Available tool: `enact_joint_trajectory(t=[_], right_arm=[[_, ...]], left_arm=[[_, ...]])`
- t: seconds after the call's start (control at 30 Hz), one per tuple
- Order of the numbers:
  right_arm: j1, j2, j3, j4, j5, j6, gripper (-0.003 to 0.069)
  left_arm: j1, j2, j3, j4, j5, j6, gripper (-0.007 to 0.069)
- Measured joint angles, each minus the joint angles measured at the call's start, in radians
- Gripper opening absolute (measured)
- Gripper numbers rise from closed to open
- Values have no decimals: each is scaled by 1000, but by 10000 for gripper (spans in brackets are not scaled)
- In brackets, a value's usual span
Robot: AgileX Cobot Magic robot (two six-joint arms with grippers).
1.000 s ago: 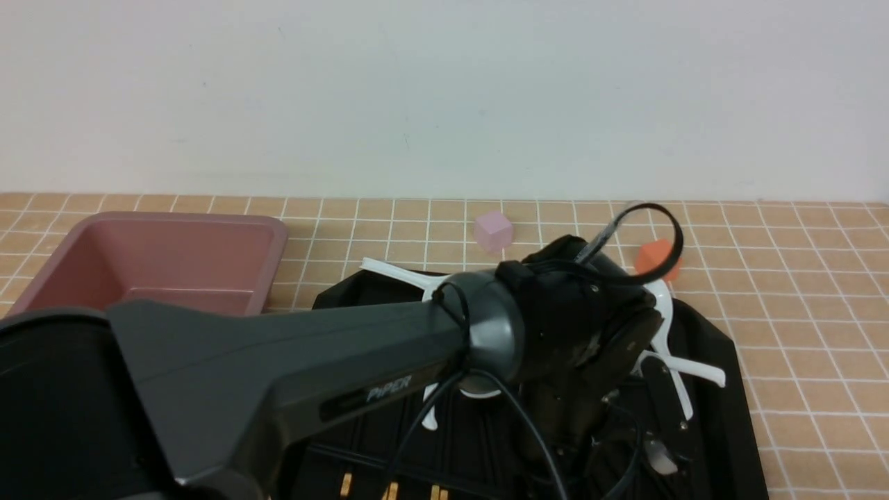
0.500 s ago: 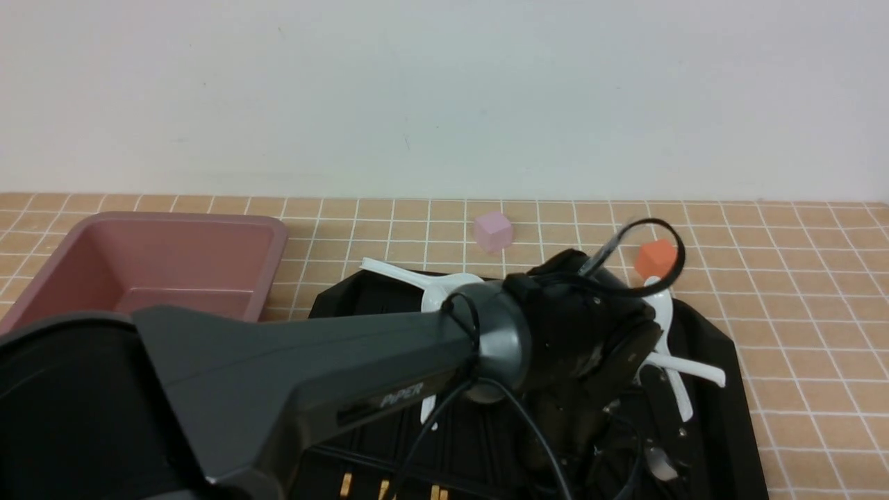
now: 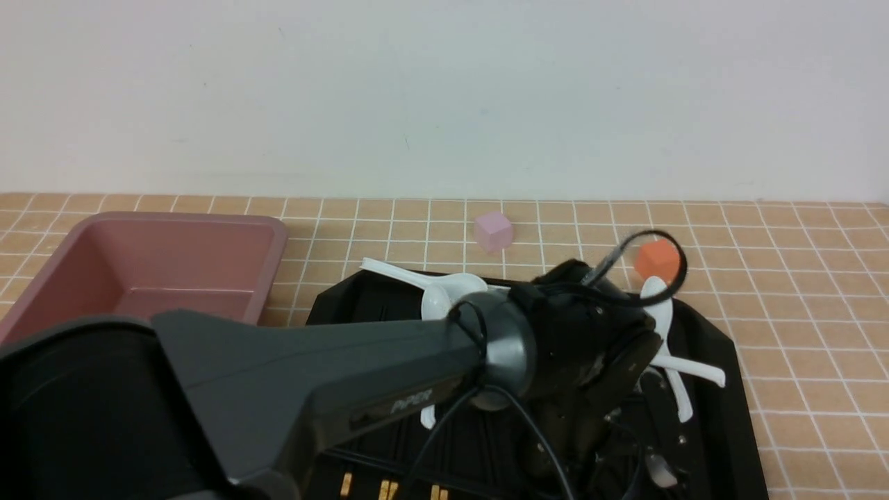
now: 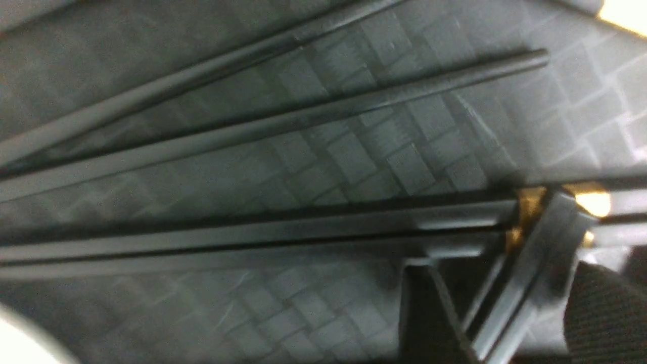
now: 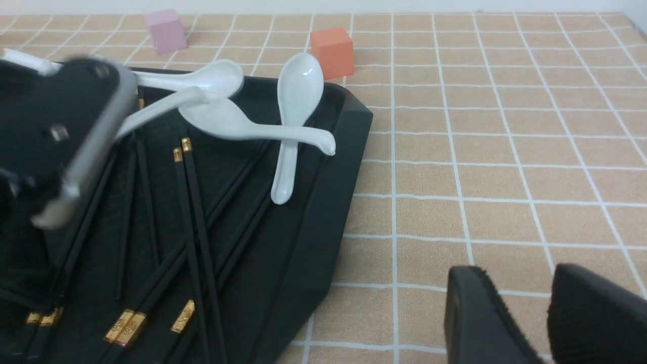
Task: On brown tablecloth take chopsticks from black tray and put them in box.
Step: 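Reach over to the black tray and grasp a pair of chopsticks with the left gripper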
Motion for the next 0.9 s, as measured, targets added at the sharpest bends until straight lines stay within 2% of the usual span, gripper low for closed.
enact_joint_trajectory(t=[0.3,0.7,0.77,0.9], right_arm=[[0,0,0,0,0,0,240],[0,0,0,0,0,0,240],[0,0,0,0,0,0,240],[0,0,0,0,0,0,240]], left_arm=[[-7,2,-3,13,26,0,97],[-6,-91,-140,56,142,-8,101],[-6,-110,-163,57,147,-26,101],[1,-229,-214,101,151,-157,101]])
